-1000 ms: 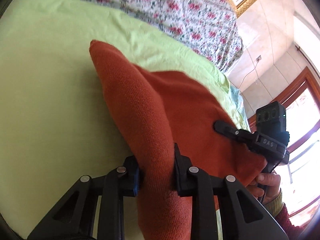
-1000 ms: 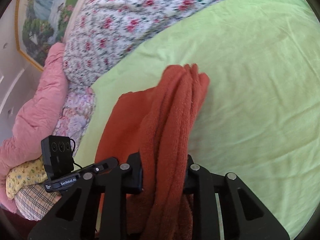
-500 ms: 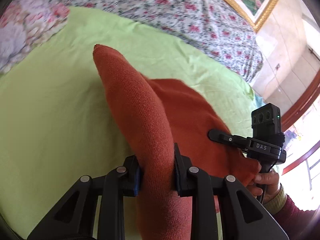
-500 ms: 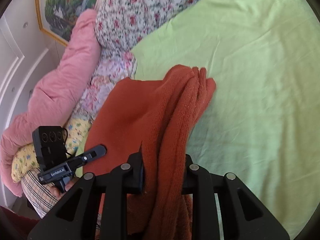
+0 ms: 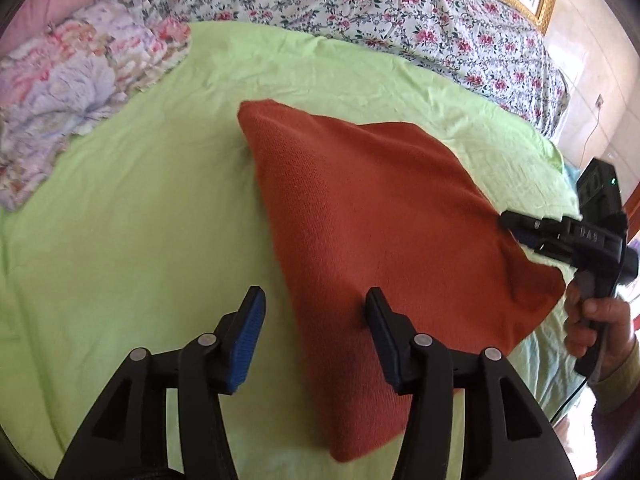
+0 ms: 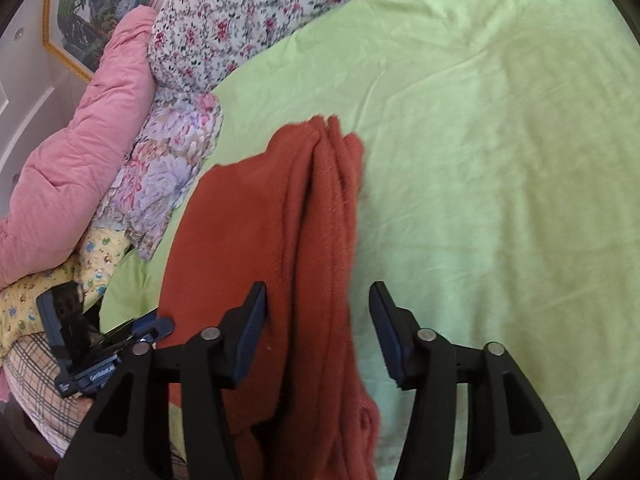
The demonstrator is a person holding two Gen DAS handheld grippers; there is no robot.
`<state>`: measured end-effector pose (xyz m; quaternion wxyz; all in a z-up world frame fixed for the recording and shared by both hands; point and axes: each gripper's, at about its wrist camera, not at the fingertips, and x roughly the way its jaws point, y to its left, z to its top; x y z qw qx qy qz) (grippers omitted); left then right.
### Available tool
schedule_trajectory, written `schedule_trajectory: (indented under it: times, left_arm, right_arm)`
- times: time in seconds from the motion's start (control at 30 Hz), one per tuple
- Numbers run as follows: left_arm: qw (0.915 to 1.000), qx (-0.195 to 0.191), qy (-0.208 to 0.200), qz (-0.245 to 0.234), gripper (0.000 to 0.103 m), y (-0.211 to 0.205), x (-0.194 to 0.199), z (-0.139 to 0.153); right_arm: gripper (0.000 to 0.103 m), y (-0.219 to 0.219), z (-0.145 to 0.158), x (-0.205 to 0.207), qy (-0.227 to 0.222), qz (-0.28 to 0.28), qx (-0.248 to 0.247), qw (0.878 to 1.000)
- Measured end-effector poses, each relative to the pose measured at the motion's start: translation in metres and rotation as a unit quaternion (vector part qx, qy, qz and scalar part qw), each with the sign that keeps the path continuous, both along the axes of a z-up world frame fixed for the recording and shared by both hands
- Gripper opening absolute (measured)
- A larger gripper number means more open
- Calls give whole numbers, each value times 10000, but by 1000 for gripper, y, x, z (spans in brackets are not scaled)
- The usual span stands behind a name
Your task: Fold small clothes
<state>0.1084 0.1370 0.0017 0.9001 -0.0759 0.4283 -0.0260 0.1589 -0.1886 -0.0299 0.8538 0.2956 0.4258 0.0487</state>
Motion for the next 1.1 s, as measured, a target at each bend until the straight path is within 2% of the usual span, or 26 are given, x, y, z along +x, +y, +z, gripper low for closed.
schedule_trajectory:
  times: [0.1, 0.23, 0.3, 0.37, 0.47, 0.53, 0.63, 0.7, 0.77, 0.87, 0.93, 1.0, 1.1]
  left_arm:
    - [9998, 160, -124, -61, 54, -6, -25, 10]
    - [9991, 135, -233, -335, 55, -20, -51, 18]
    - [9980, 171, -296, -526, 56, -32, -59, 20]
    - [9961, 286, -347, -758, 61, -44, -64, 20]
    - [9948, 472, -298, -855, 62, -51, -63, 14]
    - [9964, 350, -178, -757, 62, -46, -60, 8]
    - [9987, -53, -33, -501, 62, -27, -50, 2]
    - [9985, -444, 95, -300, 62, -12, -39, -4]
    - [9969, -739, 264, -73, 62, 0, -25, -10]
    - [9918, -1223, 361, 120, 62, 13, -9, -12]
    - [9909, -1288, 365, 110, 62, 13, -3, -10]
    - [9901, -1343, 400, 0, 62, 8, 2, -11]
    - [9916, -1117, 656, -55, 62, -4, 7, -22]
  right_arm:
    - [55, -3, 22, -6, -258, -163, -351, 9989]
    - [53, 4, 40, 9, -455, 150, -316, 9984]
    - [53, 11, 42, 20, -445, 329, -336, 9979]
    - [53, 14, 40, 33, -380, 458, -301, 9978]
    - [49, 13, 31, 53, -208, 539, -369, 9976]
    - [46, 10, 23, 64, -71, 587, -276, 9979]
    - [43, 8, 14, 78, 75, 648, -254, 9975]
    - [36, 8, 10, 85, 138, 709, -254, 9971]
    - [10, 10, 6, 89, 215, 782, -309, 9962]
    - [9, 8, 22, 85, -32, 748, -390, 9964]
    - [9, 3, 47, 74, -484, 621, -334, 9963]
    - [9, -6, 59, 62, -713, 434, -294, 9961]
    - [9, -18, 36, 63, -270, 336, -225, 9988]
